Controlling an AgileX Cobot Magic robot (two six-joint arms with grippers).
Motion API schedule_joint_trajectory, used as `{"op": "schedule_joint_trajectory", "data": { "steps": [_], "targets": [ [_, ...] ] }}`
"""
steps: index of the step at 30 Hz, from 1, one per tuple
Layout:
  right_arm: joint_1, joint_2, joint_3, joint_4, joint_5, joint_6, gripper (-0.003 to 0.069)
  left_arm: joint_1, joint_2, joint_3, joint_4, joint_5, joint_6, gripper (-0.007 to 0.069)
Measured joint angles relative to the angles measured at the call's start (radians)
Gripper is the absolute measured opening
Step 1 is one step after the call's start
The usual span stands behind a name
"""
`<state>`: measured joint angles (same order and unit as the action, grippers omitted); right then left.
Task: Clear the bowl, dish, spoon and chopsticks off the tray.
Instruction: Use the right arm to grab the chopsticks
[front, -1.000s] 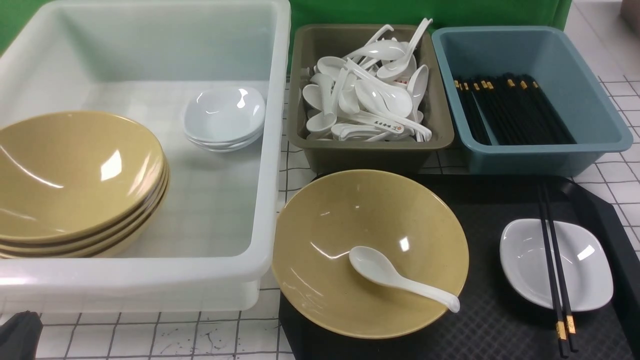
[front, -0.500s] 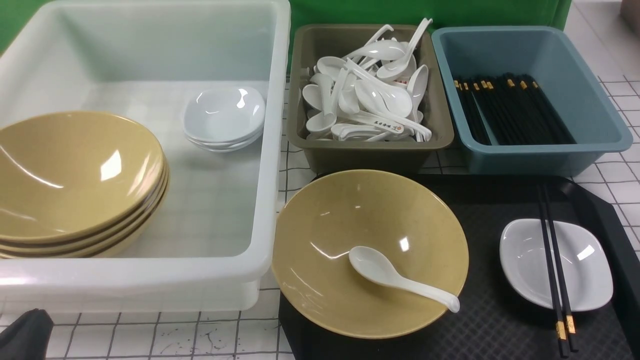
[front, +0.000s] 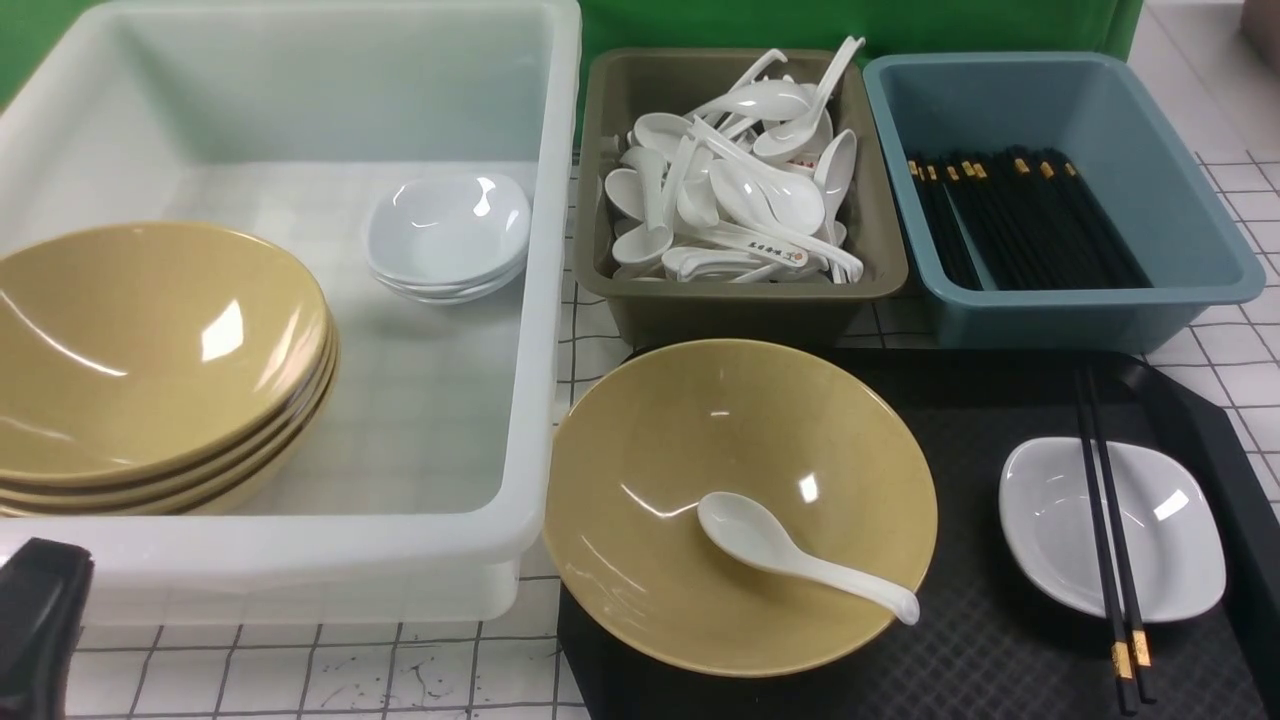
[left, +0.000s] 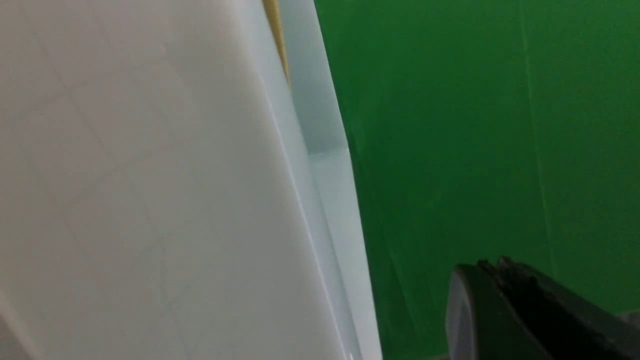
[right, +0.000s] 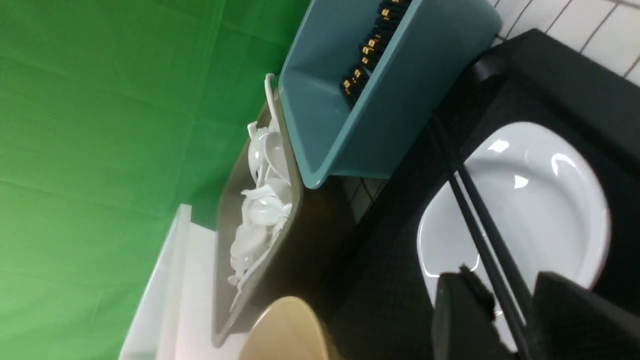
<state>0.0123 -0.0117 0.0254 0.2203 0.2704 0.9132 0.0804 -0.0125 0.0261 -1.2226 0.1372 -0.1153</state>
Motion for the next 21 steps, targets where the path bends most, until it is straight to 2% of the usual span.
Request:
{"op": "schedule_joint_trajectory", "data": {
  "steps": [4, 7, 8, 10, 12, 13, 15, 18, 21],
  "targets": [
    [0.000, 0.000, 0.000, 0.000, 0.001, -0.059, 0.0237, 0.000, 0.000, 0.000, -0.030, 0.032, 0.009, -0.0006],
    [0.011, 0.000, 0.000, 0.014, 0.013, -0.110, 0.0237, 0.000, 0.000, -0.057, -0.019, 0.130, 0.115, -0.0006],
    [0.015, 0.000, -0.003, 0.014, 0.017, -0.124, 0.0237, 0.000, 0.000, -0.057, -0.016, 0.136, 0.115, -0.0006],
    [0.052, 0.000, -0.059, 0.019, 0.052, -0.281, 0.0232, -0.001, 0.000, -0.180, 0.031, 0.216, 0.322, -0.0006],
    [0.079, 0.004, -0.123, 0.019, 0.087, -0.401, 0.0211, -0.001, 0.000, -0.241, 0.074, 0.253, 0.403, -0.0006],
    [0.101, 0.024, -0.185, 0.019, 0.113, -0.483, 0.0185, -0.001, 0.019, -0.302, 0.133, 0.297, 0.451, -0.0006],
    [0.122, 0.087, -0.256, 0.017, 0.154, -0.604, 0.0139, -0.001, 0.061, -0.360, 0.213, 0.340, 0.471, -0.0006],
    [0.143, 0.231, -0.382, -0.024, 0.256, -0.781, 0.0053, -0.001, 0.199, -0.470, 0.449, 0.450, 0.467, -0.0006],
    [0.148, 0.421, -0.515, -0.087, 0.388, -0.893, 0.0036, -0.001, 0.388, -0.600, 0.709, 0.632, 0.417, -0.0006]
  ]
}}
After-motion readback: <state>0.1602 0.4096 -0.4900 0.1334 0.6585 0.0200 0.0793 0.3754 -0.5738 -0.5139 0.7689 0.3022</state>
